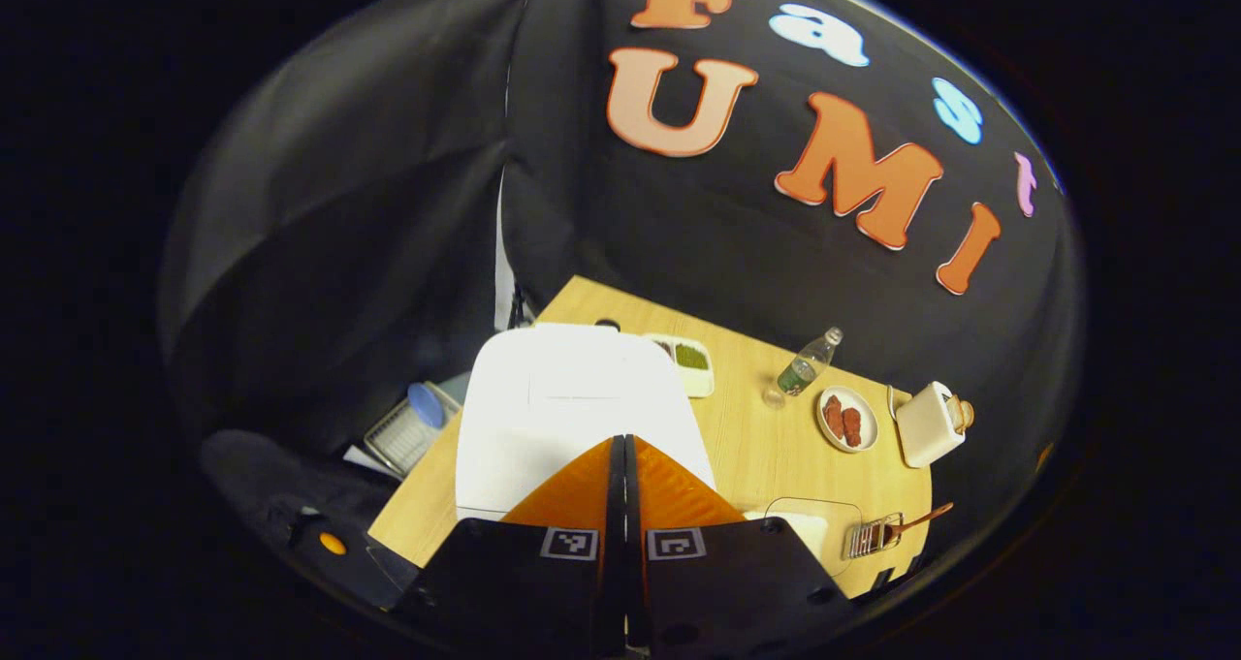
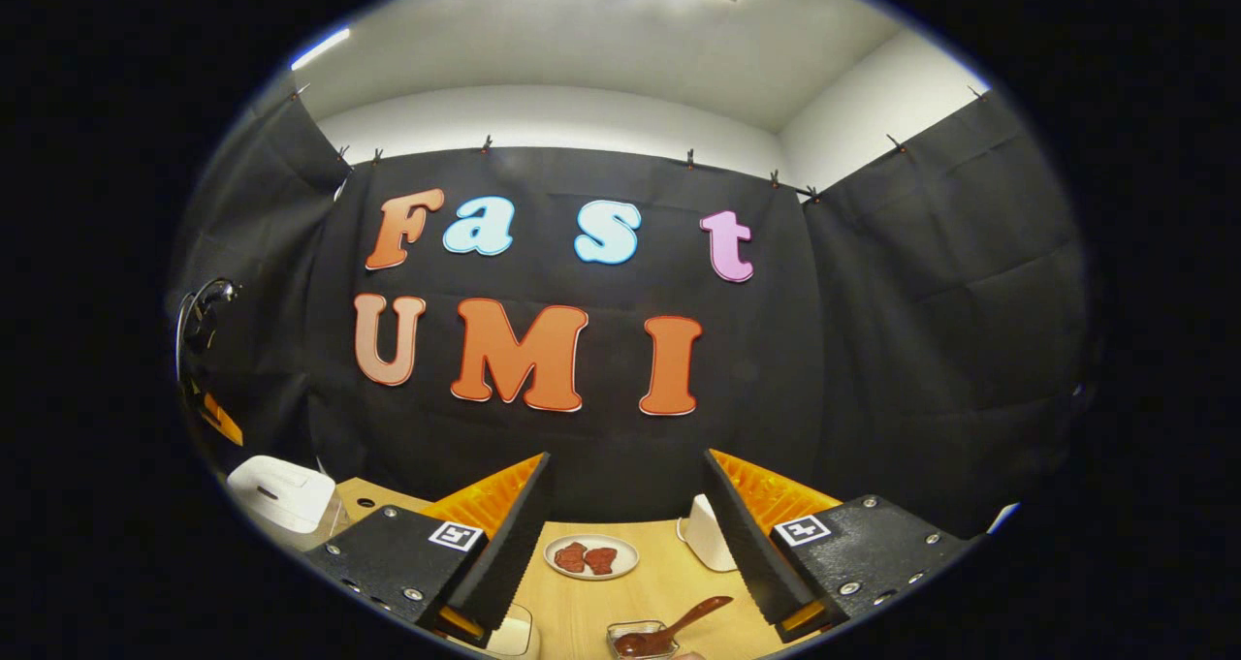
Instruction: Close the left gripper, press the button to open the rice cooker; take a wooden spoon from the chopstick holder with the right hand, scoop a spoonful of rice and pour it into the rice cooker, then put the wooden spoon back into the chopstick holder.
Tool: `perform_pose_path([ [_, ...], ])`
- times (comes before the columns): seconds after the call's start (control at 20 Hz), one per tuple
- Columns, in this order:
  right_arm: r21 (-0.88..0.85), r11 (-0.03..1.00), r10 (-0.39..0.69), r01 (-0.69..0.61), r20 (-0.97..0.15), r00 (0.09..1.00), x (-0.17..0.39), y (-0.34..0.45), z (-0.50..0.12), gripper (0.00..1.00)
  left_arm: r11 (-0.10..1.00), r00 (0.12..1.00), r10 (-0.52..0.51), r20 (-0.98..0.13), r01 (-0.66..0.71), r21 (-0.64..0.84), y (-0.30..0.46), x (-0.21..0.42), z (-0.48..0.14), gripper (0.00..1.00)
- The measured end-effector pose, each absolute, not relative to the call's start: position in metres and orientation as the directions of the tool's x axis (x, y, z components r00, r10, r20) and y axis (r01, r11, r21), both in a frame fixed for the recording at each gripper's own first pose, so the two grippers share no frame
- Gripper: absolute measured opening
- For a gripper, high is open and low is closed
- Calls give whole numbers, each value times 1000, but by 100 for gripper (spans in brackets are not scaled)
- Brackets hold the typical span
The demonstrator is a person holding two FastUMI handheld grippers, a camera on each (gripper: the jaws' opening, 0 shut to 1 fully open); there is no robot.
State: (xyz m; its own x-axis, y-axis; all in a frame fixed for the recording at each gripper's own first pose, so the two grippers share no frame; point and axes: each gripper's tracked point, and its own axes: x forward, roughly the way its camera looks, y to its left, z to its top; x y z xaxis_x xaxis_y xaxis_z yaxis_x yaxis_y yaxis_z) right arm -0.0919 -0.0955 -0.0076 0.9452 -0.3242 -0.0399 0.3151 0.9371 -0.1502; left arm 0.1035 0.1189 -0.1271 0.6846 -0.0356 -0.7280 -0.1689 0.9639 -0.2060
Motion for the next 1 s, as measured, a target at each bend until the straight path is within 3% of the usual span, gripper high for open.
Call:
perform_pose_path([
  [0.25,-165,899,-419,405,-55,906,-120,-117,-15,93,939,517,-123,-847,-216,-268,113,107,-184,5],
  [0.4,-154,878,-467,453,-75,881,-130,-128,-23,93,933,463,-127,-877,-245,-265,120,112,-200,4],
  [0.75,-155,862,-500,482,-114,858,-135,-133,-40,94,930,390,-165,-906,-244,-275,109,102,-225,5],
  [1.0,-154,873,-482,463,-132,866,-130,-127,-50,94,928,403,-157,-902,-253,-274,109,103,-224,6],
])
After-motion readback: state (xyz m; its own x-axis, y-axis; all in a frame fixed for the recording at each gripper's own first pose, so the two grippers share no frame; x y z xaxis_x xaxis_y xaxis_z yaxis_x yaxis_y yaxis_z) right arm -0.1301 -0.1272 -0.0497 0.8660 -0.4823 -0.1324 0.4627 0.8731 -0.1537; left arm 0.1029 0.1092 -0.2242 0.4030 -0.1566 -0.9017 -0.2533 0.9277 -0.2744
